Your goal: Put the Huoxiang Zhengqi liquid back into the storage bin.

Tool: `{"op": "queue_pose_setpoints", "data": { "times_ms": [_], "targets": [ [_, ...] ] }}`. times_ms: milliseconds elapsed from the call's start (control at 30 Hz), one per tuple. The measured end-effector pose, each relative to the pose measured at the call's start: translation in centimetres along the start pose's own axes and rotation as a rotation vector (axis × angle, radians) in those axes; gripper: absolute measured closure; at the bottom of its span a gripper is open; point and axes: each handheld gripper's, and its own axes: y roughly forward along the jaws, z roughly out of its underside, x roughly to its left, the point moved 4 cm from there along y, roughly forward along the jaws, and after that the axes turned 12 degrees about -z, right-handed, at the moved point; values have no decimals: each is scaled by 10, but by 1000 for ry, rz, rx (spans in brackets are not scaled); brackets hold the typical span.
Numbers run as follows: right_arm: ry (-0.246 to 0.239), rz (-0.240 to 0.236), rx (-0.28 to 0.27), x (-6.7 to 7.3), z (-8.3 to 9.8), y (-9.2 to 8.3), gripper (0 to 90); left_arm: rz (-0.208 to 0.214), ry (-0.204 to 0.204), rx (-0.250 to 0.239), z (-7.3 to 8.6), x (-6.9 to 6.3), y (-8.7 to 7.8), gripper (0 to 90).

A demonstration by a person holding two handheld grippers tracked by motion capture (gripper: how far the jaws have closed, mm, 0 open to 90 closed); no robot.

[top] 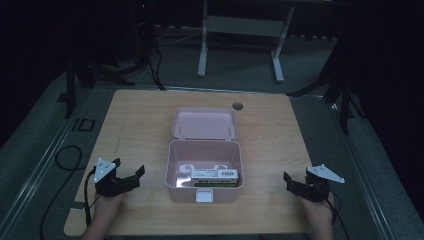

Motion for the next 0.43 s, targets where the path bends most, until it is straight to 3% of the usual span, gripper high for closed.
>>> {"op": "queue_pose_setpoints", "data": {
  "times_ms": [433],
  "targets": [
    [3,-16,28,4,12,7,120,2,-3,-5,-1,1,0,31]
  ]
}}
